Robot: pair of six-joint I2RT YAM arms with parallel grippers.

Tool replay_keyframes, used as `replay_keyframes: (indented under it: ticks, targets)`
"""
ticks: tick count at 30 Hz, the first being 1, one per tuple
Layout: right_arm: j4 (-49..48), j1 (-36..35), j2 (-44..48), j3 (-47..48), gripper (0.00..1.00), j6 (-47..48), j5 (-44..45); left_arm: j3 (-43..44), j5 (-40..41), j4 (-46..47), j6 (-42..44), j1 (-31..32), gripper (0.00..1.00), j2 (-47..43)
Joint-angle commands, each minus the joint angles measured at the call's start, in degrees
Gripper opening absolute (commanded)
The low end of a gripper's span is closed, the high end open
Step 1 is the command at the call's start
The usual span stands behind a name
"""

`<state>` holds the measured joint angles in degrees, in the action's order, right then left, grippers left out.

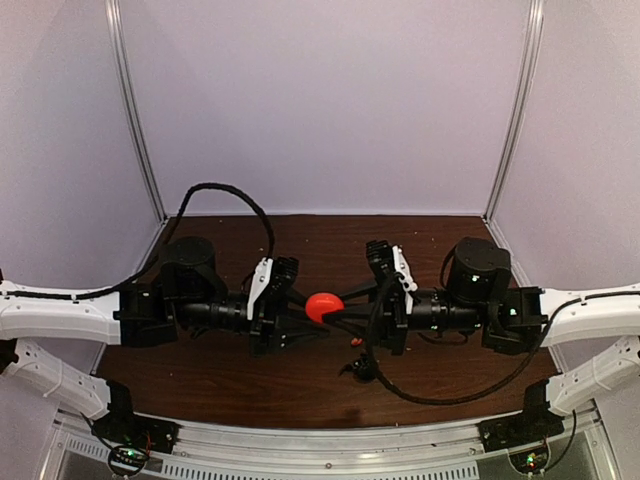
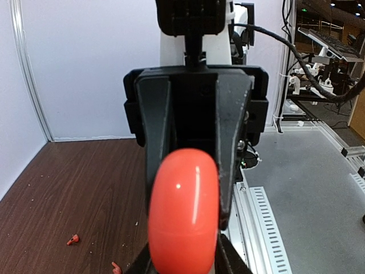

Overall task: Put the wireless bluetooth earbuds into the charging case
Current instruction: Pass from the right arm to the left

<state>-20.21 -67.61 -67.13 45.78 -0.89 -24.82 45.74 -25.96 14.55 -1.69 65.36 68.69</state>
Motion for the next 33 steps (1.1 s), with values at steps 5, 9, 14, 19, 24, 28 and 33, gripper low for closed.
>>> replay_keyframes:
  ticks: [5, 9, 14, 19, 24, 28, 33]
  targets:
    - [-3.1, 0.3, -0.6, -0.8, 0.06, -1.6, -1.9, 1.5, -0.8, 4.3, 0.9, 0.5, 0.26, 0.1]
    - [-3.8, 0.3, -0.8, -1.2, 0.06, -1.8, -2.0, 1.1, -1.9, 6.0, -0.3, 0.6, 0.29, 0.7]
    - [-3.7, 0.3, -1.0, -1.3, 0.06, -1.5, -2.1, 1.2, -2.8, 6.8, -1.0, 0.6, 0.33, 1.1]
    - [-3.4, 0.3, -1.1, -1.4, 0.06, -1.2, -2.0, 1.4, -3.2, 7.0, -1.0, 0.6, 0.22, 0.9]
    - [-2.6, 0.3, -0.5, -1.5, 0.13, -0.7, -2.0, 0.9, -3.8, 6.5, -0.7, 0.6, 0.13, 0.9]
    - [-1.3, 0.5, 0.3, -1.1, 0.23, -0.4, -1.7, -0.2, -3.3, 6.7, -0.8, 0.6, 0.08, 0.7]
    - [-0.3, 0.6, 1.1, -0.5, 0.40, 0.0, -2.1, -0.9, -2.7, 6.7, -0.9, 0.6, 0.06, 0.9]
